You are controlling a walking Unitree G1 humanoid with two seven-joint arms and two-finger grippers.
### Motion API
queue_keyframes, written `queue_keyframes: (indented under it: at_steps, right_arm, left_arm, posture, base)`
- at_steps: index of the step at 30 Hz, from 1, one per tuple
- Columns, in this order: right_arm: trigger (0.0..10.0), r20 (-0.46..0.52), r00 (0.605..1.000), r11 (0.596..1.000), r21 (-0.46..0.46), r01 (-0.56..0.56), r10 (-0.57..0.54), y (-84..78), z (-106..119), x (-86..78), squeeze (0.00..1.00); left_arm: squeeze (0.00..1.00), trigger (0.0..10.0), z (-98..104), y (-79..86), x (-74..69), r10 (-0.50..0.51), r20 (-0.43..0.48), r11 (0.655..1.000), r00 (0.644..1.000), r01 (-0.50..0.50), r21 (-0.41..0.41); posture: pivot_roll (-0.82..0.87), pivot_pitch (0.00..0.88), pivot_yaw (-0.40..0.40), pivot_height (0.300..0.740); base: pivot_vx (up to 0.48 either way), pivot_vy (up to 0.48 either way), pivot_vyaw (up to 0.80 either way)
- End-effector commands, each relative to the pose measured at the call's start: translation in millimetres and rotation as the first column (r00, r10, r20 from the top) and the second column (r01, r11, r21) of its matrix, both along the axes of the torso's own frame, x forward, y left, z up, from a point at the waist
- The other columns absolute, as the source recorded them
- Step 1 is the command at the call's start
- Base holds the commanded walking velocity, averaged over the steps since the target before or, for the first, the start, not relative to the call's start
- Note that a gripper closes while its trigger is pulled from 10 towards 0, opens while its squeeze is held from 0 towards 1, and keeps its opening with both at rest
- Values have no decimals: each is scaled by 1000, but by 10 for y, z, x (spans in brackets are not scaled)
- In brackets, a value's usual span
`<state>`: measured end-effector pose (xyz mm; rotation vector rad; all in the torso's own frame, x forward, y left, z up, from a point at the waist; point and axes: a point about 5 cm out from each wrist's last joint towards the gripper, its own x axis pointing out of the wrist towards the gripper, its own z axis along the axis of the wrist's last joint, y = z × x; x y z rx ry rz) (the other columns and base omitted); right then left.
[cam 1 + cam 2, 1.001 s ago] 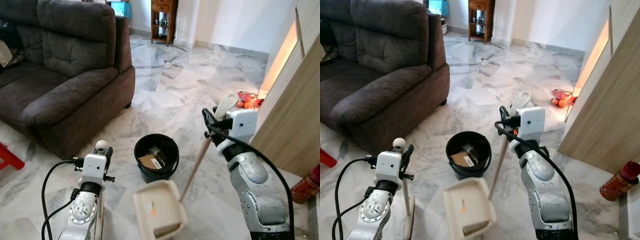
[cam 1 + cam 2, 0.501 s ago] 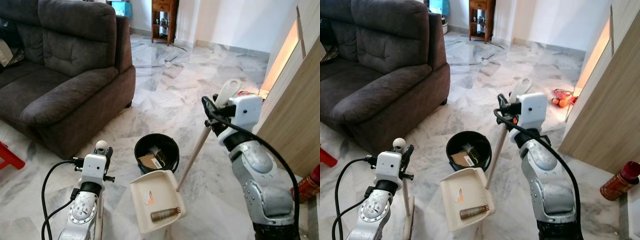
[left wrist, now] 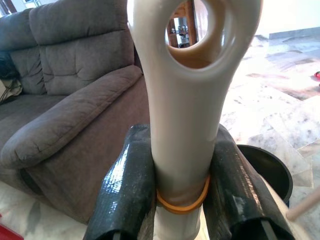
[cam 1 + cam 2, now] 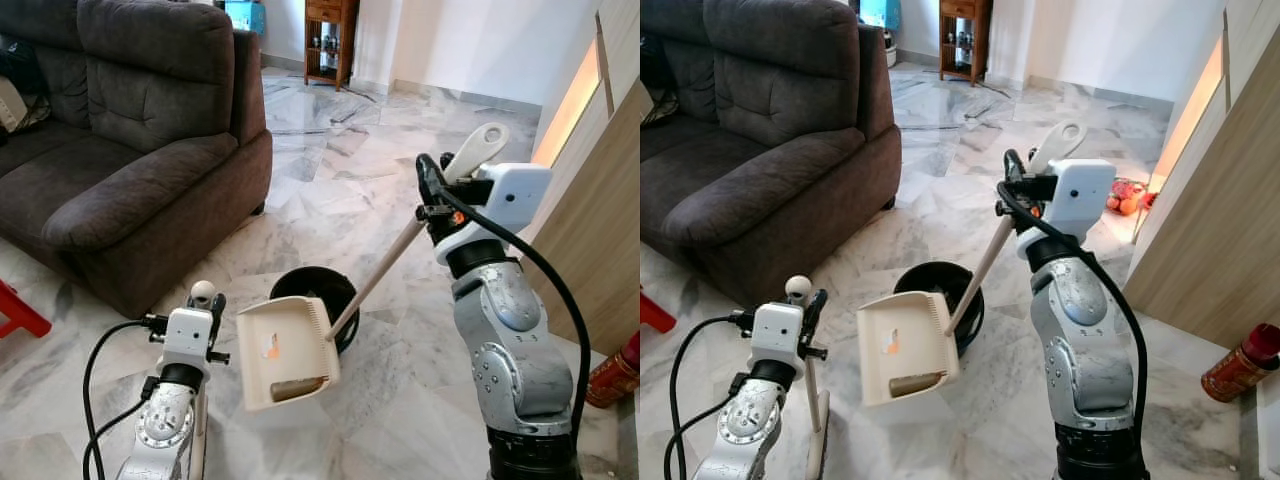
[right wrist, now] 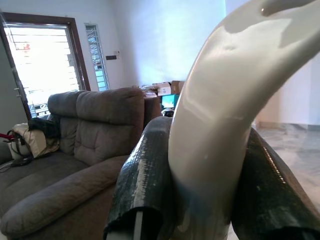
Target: Sweep floor
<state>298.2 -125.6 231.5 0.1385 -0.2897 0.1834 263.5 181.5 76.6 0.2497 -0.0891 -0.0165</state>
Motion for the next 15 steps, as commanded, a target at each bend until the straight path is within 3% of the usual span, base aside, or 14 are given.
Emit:
queue_keyframes:
  at_steps: [1,6,15]
  right_arm:
    - [10000,72,997,1000,25,-12,10,22,143,-15,0]
    - [10000,68,998,1000,28,-7,5,28,130,-4,0]
    - [10000,68,998,999,51,2,-5,24,131,7,0]
  left_arm:
    - [0,10000,86,-8,35,-3,46,1000,999,2,18]
    - [0,10000,89,-11,36,-4,48,1000,999,3,17]
    - [0,10000,90,-18,32,-3,49,1000,999,2,17]
  posture:
    - [107,14,-2,740]
    - [109,13,-3,740]
    - [109,11,-4,740]
  base:
    - [0,0,0]
    - [0,0,0]
    - [251,0,0]
